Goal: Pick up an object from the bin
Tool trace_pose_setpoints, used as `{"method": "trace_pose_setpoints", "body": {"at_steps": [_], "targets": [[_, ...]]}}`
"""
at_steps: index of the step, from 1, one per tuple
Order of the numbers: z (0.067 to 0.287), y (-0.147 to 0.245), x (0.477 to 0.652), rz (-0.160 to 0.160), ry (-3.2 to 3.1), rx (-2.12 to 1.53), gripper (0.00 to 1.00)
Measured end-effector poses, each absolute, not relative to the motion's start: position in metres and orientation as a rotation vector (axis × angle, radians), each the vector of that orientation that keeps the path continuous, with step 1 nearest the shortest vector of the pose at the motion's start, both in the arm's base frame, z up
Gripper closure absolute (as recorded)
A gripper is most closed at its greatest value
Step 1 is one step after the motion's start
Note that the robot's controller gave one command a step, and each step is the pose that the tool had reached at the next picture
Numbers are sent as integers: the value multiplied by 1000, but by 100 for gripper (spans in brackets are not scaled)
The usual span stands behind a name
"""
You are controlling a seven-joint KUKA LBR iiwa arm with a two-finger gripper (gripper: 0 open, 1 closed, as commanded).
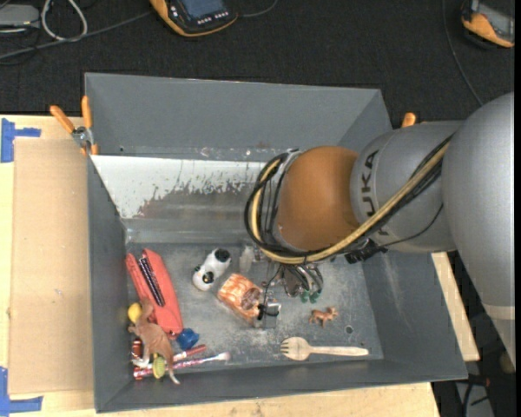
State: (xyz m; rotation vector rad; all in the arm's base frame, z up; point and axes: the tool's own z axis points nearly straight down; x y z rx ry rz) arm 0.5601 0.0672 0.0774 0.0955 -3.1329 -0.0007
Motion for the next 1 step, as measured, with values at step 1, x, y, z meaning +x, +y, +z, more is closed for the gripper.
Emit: {"method": "trace_pose_setpoints", "body": {"at_steps": [1], "targets": [[74,62,557,2,-3127,-199,0]]}}
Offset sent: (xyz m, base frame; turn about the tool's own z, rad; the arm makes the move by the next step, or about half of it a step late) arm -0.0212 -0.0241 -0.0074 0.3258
